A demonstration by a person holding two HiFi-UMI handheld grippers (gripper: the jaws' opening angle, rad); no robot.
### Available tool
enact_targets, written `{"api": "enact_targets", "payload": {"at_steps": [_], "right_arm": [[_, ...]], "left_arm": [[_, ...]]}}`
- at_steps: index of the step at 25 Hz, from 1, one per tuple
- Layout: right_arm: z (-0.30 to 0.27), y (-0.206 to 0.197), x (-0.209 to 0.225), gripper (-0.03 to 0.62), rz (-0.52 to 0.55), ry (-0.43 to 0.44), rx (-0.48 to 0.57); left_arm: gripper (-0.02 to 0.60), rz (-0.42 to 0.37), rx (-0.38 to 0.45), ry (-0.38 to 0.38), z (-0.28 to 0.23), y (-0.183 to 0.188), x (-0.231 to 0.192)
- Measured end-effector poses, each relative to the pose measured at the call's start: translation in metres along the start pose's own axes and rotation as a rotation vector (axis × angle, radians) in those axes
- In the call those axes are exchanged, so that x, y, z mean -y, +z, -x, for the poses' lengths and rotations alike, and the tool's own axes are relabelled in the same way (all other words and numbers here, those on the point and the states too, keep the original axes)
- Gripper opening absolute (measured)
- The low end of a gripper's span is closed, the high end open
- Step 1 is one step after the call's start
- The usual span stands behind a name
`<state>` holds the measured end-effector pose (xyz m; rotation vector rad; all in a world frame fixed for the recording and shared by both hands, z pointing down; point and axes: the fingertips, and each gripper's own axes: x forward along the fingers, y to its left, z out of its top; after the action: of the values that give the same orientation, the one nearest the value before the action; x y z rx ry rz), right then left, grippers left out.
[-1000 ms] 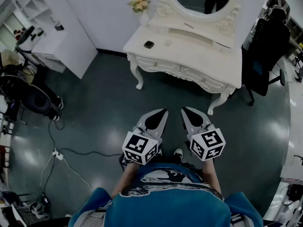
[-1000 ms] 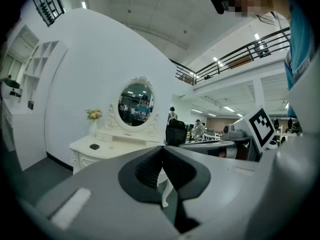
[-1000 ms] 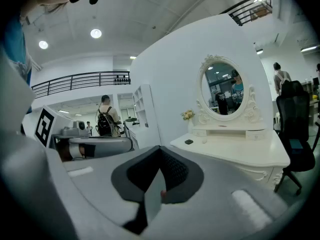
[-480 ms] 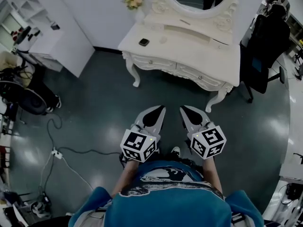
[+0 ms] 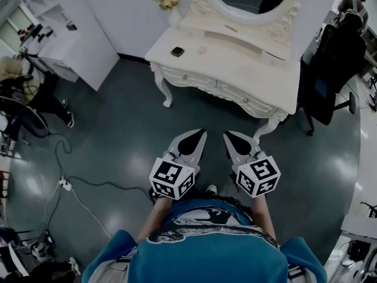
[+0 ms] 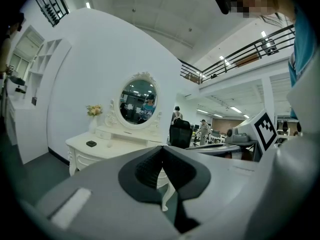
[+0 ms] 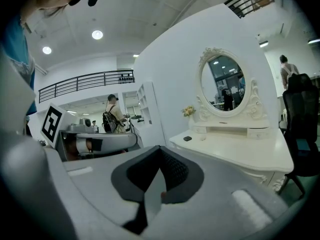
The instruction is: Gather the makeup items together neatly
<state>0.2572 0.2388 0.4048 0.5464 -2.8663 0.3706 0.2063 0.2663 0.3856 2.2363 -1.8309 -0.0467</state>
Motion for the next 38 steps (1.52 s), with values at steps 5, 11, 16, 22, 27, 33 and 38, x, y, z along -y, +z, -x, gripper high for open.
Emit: {"api": "enact_targets", "payload": {"at_steps": [5,11,16,22,27,33,38], "right_arm": [[0.001,-0.009,0.01,0.003,0.014,0.028,-0.026],[-0.008,-0.013,0.012,0.005,0.033,0.069,-0.043],[-0.02,-0.011,0.016,0.005,0.04,0.072,-0.047],[-0.051,-0.003,0.035,0.005,0.056,0.039,-0.049],[-0.099,0.018,0.049,0.005,0.068,0.005,-0.041],[-0.172,0.047,0.053,0.005,0.108,-0.028,-0.051],[-0.236,0.062,0.057,0.007,0.104,-0.052,-0.065]], "left_arm": [[0.015,0.001,-0.022,0.038,-0.006,-0.01,0.007],[0.015,0.0,-0.029,0.082,-0.007,-0.011,0.003],[0.015,0.004,-0.038,0.104,-0.011,-0.01,-0.013],[0.015,0.002,-0.05,0.074,-0.034,-0.007,-0.039],[0.015,-0.012,-0.05,0.046,-0.058,0.011,-0.083],[0.015,-0.021,-0.063,0.021,-0.08,0.037,-0.156],[0.015,-0.02,-0.065,-0.014,-0.098,0.054,-0.216]]}}
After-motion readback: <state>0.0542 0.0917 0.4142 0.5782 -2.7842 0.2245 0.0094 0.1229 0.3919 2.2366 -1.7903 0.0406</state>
